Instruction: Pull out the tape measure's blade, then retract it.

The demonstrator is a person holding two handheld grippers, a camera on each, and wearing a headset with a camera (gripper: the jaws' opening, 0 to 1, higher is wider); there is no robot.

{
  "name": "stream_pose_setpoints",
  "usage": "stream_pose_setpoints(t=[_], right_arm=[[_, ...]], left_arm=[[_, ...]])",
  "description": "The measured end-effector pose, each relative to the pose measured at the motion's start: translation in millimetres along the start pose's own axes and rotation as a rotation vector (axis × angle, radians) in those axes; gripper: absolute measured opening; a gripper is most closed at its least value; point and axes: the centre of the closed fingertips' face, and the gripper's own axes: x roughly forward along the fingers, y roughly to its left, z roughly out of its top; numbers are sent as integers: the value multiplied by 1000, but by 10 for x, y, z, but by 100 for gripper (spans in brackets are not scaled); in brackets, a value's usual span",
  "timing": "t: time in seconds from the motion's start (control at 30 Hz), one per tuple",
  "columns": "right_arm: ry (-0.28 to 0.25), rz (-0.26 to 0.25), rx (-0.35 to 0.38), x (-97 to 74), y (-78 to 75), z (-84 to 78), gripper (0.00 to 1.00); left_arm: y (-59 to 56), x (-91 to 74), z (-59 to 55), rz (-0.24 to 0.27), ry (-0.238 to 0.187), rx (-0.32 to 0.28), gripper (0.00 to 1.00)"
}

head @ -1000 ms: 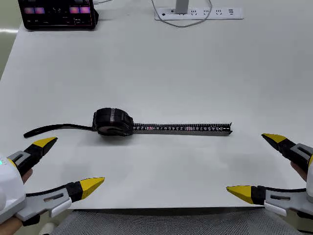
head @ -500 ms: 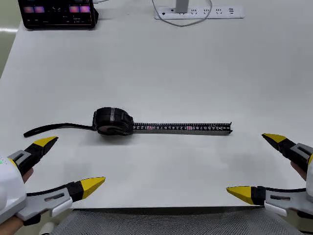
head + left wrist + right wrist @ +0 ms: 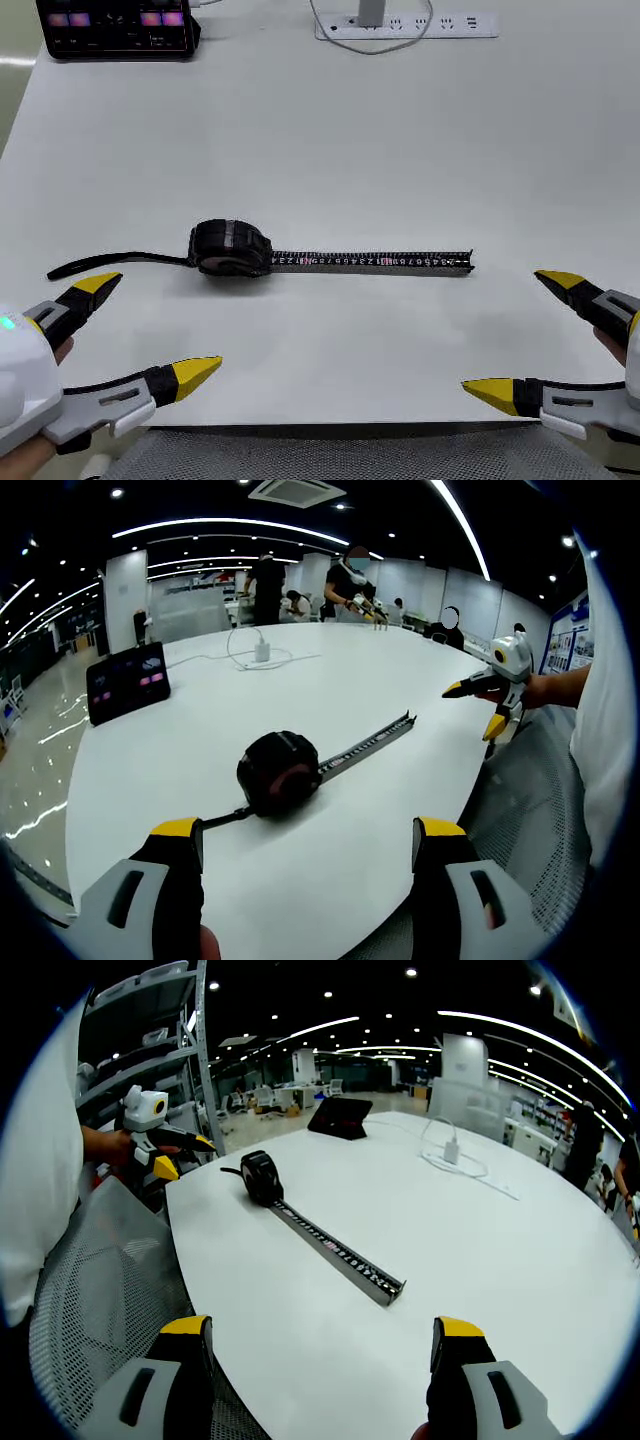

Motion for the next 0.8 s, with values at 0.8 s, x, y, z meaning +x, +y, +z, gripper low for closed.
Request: stream_pose_setpoints(t=[0.8], right_arm=[[1, 5, -9, 9, -84, 26, 90]], left_arm=[[-6, 267, 118, 12, 8, -11, 84]])
